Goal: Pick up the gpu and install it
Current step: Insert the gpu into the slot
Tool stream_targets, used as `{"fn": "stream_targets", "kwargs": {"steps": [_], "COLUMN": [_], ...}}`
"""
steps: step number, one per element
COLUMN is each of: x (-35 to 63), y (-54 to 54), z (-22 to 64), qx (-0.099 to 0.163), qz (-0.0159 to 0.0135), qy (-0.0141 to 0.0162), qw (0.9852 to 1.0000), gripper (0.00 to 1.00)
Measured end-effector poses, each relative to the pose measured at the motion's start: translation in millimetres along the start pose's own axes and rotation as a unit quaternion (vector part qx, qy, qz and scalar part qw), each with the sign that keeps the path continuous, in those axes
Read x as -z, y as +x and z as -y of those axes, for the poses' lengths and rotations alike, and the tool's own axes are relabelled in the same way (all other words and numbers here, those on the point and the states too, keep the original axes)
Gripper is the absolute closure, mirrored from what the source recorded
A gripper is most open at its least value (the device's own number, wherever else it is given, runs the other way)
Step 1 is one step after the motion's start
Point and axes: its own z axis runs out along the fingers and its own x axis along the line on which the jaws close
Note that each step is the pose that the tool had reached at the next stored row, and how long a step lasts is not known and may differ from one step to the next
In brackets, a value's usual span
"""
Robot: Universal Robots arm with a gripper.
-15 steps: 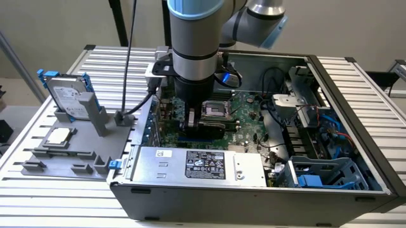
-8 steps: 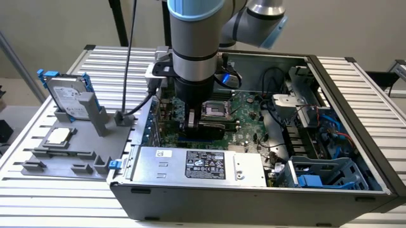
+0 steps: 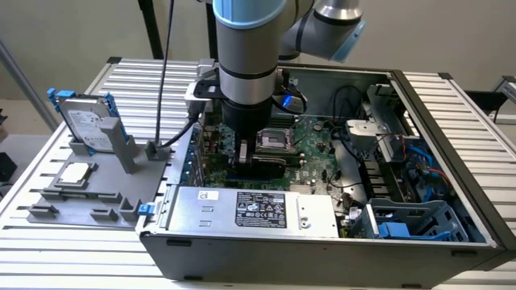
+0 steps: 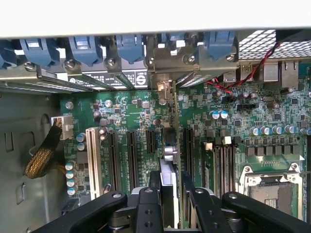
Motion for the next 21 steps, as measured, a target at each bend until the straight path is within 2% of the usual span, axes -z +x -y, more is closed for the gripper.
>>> {"fn": "stream_targets", "kwargs": {"steps": [21], "x": [-3.6], "y": [-1.6], "z": [-0.2], "qx": [-0.001], "qz": [0.0000], "qy": [0.0001], "qw": [1.0000], "gripper": [0.72]}}
